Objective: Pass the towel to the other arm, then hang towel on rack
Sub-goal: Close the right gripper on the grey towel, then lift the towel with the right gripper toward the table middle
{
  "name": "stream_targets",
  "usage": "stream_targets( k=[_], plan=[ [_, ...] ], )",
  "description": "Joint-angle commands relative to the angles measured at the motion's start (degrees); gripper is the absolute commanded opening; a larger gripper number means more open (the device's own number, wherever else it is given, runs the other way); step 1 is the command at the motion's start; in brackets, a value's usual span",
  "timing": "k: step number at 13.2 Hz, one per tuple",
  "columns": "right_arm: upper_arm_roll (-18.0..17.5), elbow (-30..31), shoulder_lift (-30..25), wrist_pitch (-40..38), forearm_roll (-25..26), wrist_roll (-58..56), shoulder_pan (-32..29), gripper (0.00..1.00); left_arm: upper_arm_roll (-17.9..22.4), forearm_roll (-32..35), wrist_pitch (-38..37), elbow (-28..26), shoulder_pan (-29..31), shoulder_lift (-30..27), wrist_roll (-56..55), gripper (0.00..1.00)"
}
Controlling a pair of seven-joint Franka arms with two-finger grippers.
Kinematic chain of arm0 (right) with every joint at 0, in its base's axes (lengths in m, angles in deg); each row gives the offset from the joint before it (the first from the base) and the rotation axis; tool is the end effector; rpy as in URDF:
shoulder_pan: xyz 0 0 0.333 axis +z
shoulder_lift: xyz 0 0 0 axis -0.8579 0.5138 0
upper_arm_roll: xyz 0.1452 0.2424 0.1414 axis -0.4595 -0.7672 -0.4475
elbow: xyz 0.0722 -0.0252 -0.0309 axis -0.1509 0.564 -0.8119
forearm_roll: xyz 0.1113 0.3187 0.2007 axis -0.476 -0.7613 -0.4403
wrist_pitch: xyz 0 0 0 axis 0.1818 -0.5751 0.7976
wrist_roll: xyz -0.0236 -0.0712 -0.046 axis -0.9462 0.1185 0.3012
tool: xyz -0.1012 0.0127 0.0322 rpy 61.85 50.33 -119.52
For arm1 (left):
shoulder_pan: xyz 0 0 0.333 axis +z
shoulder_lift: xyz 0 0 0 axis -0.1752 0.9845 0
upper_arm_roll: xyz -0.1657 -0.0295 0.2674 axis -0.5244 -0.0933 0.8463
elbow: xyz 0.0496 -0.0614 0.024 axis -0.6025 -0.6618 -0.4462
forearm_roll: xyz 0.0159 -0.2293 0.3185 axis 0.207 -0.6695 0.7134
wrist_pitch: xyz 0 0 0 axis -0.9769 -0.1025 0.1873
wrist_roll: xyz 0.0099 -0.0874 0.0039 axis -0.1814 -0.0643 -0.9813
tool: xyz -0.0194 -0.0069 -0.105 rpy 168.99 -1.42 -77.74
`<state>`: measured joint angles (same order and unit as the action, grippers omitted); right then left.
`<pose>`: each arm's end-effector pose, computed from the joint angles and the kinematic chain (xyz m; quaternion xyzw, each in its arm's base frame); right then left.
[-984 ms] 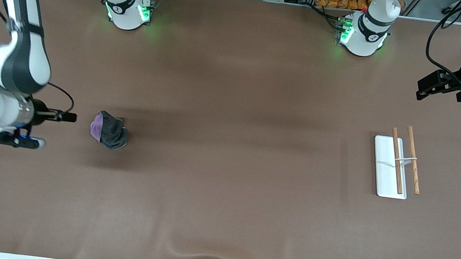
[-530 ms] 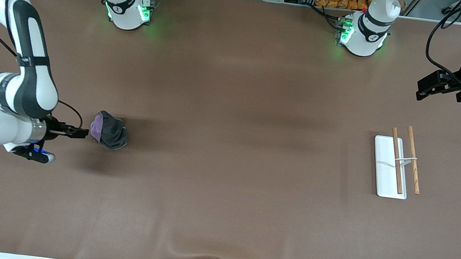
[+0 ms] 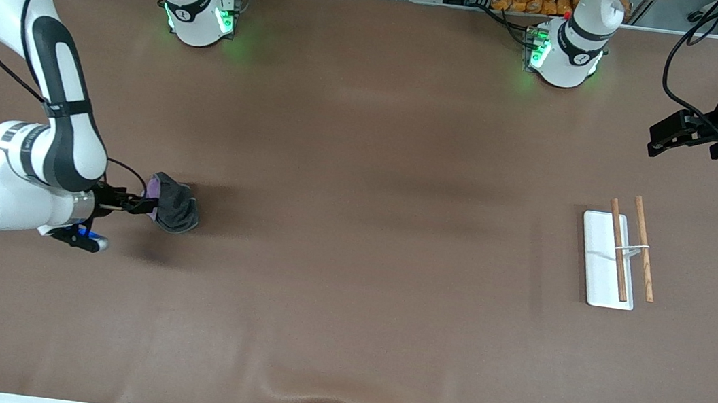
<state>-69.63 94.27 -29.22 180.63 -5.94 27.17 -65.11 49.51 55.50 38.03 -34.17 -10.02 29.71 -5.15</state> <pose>0.6279 -0.0102 0.2346 -0.9660 0.1022 0.2253 0.0751 0.5259 -0.0685 0.6367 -0.9989 -0.0328 0.0315 0.0118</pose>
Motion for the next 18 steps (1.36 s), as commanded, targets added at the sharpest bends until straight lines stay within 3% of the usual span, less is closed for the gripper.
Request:
stream_targets(
  k=[1,2,3,4,6,12,15,18],
  plan=[
    [-0.33,2.46,-0.35,0.01,-1.14,0.89,0.05,0.90,-0.25,1.05,-0.72,0.54,0.19,0.27,1.20,1.00],
    [-0.33,3.07,-0.44,-0.07,-2.01,0.89,0.05,0.84,-0.25,1.05,-0.63,0.45,0.28,0.27,1.11,1.00],
    [-0.33,3.17,-0.44,-0.25,-2.46,0.89,0.14,0.67,-0.25,1.05,-0.63,0.54,0.28,0.27,1.11,1.00],
    [-0.41,3.17,-0.44,-0.42,-2.46,0.98,0.14,0.34,-0.25,1.05,-0.63,0.54,0.19,0.27,1.11,1.00],
    [-0.33,3.17,-0.44,-0.42,-2.55,0.98,-0.03,0.01,-0.25,1.05,-0.63,0.45,0.19,0.36,1.20,1.00],
    [-0.41,1.24,-0.79,-1.64,-2.90,0.89,-0.47,0.00,-0.25,1.05,-0.54,0.45,0.19,0.80,1.20,1.00],
    [-0.33,-4.02,-0.79,-8.57,-6.49,1.68,-0.65,0.00,-0.25,1.05,-0.46,0.62,0.02,0.89,1.11,1.00],
    [-0.50,-8.86,-1.05,-15.78,-6.94,7.55,0.05,0.00,-0.25,1.05,-0.37,0.54,0.10,0.89,1.11,1.00]
  ],
)
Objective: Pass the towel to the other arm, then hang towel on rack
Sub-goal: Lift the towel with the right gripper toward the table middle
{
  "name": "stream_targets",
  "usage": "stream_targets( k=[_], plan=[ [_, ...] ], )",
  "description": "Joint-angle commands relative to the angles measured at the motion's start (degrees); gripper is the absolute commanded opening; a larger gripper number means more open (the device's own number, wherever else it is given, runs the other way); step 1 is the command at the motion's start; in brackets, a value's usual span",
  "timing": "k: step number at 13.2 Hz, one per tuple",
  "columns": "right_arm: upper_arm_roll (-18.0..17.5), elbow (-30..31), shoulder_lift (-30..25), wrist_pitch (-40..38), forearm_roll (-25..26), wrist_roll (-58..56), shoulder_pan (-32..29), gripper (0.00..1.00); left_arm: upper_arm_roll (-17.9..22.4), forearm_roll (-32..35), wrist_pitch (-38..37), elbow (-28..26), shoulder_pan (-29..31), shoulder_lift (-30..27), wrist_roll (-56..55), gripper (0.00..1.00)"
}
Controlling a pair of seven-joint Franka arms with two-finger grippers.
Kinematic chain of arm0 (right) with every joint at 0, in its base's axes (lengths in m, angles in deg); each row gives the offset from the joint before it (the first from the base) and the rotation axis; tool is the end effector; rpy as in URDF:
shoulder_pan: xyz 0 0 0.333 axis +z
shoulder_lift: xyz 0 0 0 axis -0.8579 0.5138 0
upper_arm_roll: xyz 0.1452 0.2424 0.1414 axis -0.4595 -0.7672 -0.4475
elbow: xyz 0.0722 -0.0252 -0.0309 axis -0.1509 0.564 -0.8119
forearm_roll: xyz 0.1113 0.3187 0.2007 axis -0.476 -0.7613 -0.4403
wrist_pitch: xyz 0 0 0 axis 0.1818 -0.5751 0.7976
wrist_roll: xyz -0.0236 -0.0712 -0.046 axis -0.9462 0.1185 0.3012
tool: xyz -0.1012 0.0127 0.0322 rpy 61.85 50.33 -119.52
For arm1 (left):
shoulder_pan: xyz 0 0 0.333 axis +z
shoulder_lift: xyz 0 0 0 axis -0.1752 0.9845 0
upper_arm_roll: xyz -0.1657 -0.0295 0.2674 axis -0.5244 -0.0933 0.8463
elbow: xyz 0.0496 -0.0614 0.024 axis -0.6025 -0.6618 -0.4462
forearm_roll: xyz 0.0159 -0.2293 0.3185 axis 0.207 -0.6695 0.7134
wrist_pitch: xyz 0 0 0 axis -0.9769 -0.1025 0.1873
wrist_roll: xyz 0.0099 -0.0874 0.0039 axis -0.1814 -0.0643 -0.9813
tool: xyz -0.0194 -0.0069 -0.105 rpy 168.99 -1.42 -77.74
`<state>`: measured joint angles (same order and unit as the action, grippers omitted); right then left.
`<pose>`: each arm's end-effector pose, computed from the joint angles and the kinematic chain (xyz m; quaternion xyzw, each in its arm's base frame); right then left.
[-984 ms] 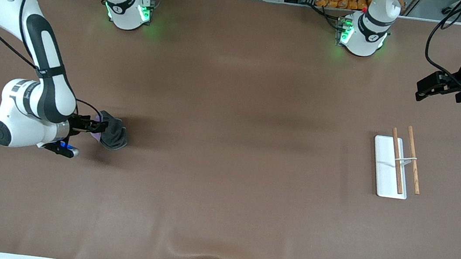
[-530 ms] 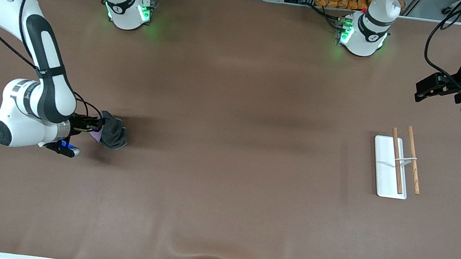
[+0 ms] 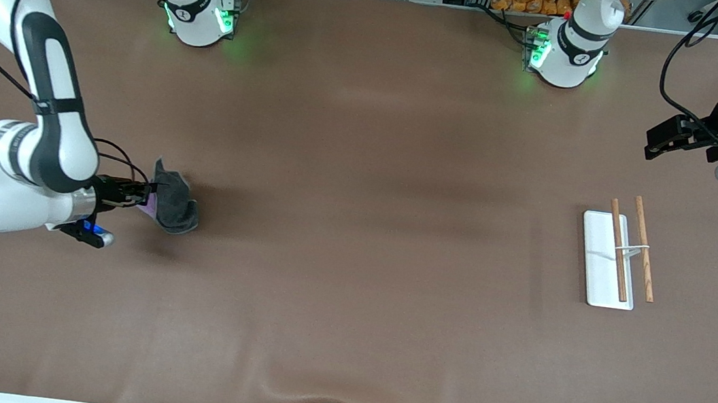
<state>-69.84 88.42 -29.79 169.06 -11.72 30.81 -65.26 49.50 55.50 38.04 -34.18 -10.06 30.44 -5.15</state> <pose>0.6331 0.0015 0.2773 -0.9452 0.1345 0.2734 0.1170 0.5296 -0.0689 0.6299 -0.9987 -0.0323 0.0379 0.0120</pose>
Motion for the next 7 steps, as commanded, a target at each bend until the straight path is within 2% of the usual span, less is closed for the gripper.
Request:
stream_targets(
  k=[1,4,7],
  plan=[
    [-0.73,-4.59,-0.84,-6.67,-1.52,6.37,0.46,0.00,-0.24,1.05,-0.37,0.55,0.14,0.25,1.11,1.00],
    [-1.70,-8.29,-1.81,-12.83,-6.95,15.77,2.39,0.00,-0.24,1.05,-0.28,0.55,-0.03,0.25,1.11,1.00],
    [-1.70,-8.65,-6.80,-14.60,-8.11,21.14,6.69,0.00,-0.24,1.05,-0.28,0.46,-0.39,0.60,0.85,1.00]
  ],
)
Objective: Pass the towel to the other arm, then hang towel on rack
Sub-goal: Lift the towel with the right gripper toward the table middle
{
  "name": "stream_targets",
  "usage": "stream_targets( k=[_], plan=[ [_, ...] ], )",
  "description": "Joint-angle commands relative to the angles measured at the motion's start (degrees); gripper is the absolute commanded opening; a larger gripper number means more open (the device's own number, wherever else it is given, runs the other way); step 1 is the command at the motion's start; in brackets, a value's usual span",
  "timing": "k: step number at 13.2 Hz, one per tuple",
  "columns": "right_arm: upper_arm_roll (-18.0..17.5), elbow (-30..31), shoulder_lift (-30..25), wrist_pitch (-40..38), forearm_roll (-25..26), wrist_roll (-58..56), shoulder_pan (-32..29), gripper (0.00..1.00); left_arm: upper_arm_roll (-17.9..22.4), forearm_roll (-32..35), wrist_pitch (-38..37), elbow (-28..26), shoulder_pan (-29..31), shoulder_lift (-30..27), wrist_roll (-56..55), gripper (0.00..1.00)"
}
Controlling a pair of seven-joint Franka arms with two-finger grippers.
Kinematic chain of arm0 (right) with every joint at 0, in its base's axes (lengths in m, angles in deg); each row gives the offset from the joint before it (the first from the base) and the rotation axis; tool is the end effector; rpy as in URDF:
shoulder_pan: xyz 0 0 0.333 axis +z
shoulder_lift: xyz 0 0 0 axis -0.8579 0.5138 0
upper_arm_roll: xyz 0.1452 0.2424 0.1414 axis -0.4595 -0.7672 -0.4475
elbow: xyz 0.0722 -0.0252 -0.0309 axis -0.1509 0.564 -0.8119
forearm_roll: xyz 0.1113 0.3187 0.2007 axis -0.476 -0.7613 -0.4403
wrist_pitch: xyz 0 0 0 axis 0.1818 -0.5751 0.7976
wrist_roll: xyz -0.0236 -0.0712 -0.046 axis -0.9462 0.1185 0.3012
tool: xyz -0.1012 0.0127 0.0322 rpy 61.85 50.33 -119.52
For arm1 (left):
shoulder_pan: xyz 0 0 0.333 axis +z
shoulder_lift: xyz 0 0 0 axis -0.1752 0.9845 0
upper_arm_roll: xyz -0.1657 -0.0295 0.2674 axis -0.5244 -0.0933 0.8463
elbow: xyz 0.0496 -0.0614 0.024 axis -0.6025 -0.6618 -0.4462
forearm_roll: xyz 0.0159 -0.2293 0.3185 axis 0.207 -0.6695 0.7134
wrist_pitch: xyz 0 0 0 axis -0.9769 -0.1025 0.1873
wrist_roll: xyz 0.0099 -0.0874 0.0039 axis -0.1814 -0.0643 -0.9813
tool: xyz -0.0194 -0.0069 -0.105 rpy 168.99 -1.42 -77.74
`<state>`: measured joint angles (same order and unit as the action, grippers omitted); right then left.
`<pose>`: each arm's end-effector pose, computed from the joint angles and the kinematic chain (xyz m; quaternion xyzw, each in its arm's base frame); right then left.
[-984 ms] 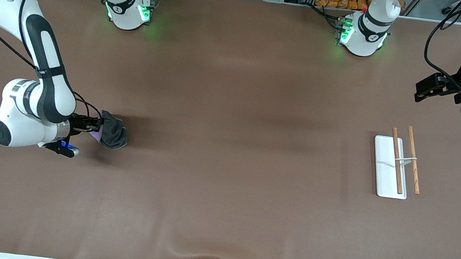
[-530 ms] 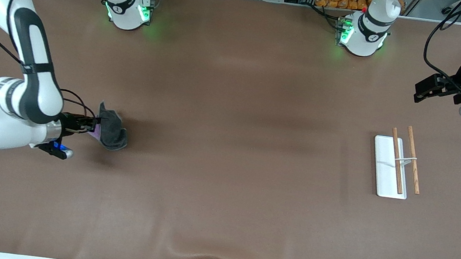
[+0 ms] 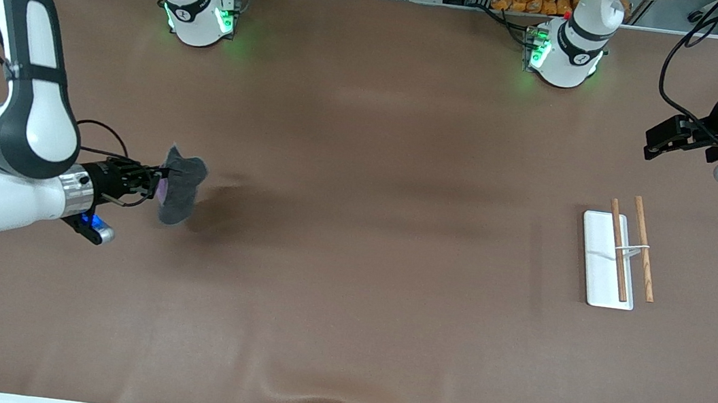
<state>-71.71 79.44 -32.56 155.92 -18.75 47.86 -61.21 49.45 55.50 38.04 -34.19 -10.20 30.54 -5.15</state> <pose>0.6368 0.0795 0.3730 -0.9176 0.2020 0.3178 0.1275 0.5299 -0.0707 0.6289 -0.9987 -0.0306 0.0388 0.0121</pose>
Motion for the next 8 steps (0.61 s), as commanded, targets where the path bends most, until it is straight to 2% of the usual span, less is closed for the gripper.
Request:
stream_targets(
  k=[1,4,8],
  plan=[
    [0.17,0.33,-5.96,-1.73,-1.17,7.68,4.31,0.00,-0.27,1.05,-0.20,0.64,-0.24,0.85,0.76,1.00],
    [-0.01,-0.28,-8.61,-2.08,-6.42,22.78,8.36,0.00,-0.36,0.79,0.24,0.29,-0.42,1.47,0.23,1.00],
    [-0.01,-4.85,-8.79,-1.82,-11.26,37.47,12.75,0.00,-0.45,0.44,1.82,0.29,-0.68,3.05,0.06,1.00]
  ],
)
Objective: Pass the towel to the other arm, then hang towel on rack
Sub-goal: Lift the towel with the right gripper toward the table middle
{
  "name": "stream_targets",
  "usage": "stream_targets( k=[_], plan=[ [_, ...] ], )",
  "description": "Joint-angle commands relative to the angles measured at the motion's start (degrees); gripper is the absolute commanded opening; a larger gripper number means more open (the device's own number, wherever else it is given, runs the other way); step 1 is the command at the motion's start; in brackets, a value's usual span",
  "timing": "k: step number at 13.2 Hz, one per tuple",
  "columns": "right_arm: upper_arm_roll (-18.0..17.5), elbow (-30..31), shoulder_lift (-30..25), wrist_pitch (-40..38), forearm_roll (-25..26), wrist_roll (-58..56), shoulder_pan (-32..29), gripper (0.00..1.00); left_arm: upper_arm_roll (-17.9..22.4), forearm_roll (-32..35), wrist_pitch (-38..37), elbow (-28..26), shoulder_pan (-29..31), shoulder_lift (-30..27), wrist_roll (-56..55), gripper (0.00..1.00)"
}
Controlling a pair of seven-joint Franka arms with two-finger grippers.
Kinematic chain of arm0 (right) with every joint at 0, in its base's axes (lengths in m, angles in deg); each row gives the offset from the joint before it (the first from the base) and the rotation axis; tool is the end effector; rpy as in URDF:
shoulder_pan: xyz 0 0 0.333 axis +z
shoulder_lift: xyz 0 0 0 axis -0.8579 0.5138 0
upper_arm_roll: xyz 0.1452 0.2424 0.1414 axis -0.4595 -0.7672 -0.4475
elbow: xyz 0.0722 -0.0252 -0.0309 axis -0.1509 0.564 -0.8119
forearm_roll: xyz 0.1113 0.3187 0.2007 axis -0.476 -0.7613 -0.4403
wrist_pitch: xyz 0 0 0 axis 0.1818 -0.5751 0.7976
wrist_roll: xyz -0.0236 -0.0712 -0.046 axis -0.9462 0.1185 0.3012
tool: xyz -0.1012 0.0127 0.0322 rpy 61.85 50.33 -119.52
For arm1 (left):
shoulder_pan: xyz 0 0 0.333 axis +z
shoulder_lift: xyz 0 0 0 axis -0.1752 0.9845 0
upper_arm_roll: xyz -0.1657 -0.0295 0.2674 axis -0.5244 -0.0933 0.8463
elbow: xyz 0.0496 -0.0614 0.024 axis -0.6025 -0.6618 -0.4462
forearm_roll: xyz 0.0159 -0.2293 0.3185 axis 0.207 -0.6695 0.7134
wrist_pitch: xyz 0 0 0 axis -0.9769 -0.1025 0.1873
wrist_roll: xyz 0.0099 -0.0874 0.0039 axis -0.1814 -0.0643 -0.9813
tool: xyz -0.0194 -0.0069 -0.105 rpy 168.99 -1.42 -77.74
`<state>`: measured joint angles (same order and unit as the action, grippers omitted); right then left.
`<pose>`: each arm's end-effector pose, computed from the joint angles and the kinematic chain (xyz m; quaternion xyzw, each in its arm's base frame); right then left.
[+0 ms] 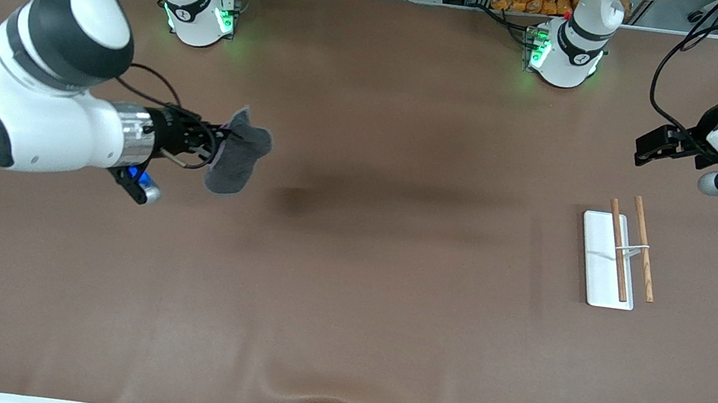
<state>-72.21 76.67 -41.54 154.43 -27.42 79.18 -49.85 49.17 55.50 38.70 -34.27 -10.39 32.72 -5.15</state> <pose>0.5923 0.2221 0.5004 -0.8822 0.3348 0.3128 0.1089 0.5415 -0.0753 0.6087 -0.9982 -0.0263 0.0528 0.0121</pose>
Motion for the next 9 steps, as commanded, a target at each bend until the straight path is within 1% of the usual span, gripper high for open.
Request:
stream_targets(
  k=[1,3,4,6,8,9],
  plan=[
    [0.58,-3.04,0.18,0.10,-3.91,10.72,2.79,0.00,-0.44,0.26,2.55,0.55,-1.02,1.47,-0.03,1.00],
    [0.84,-6.38,0.44,1.94,-4.36,19.42,5.87,0.00,-0.62,-0.70,4.84,0.82,-1.63,2.18,-0.73,1.00],
    [0.84,-6.83,0.53,3.60,-4.36,22.51,7.62,0.00,-0.62,-2.45,5.98,0.82,-1.72,2.62,-2.13,1.00],
    [0.93,-6.83,0.71,8.34,-4.27,27.35,10.61,0.00,-0.62,-6.49,7.14,0.90,-1.64,3.85,-5.73,1.00],
    [0.93,-6.57,1.41,14.40,-3.75,32.54,14.48,0.00,-0.62,-8.95,8.36,0.99,-1.72,4.82,-9.33,1.00],
    [0.93,-6.57,1.93,16.69,-3.83,33.60,15.45,0.00,-0.62,-10.36,8.98,1.08,-1.81,5.43,-12.31,1.00]
  ],
)
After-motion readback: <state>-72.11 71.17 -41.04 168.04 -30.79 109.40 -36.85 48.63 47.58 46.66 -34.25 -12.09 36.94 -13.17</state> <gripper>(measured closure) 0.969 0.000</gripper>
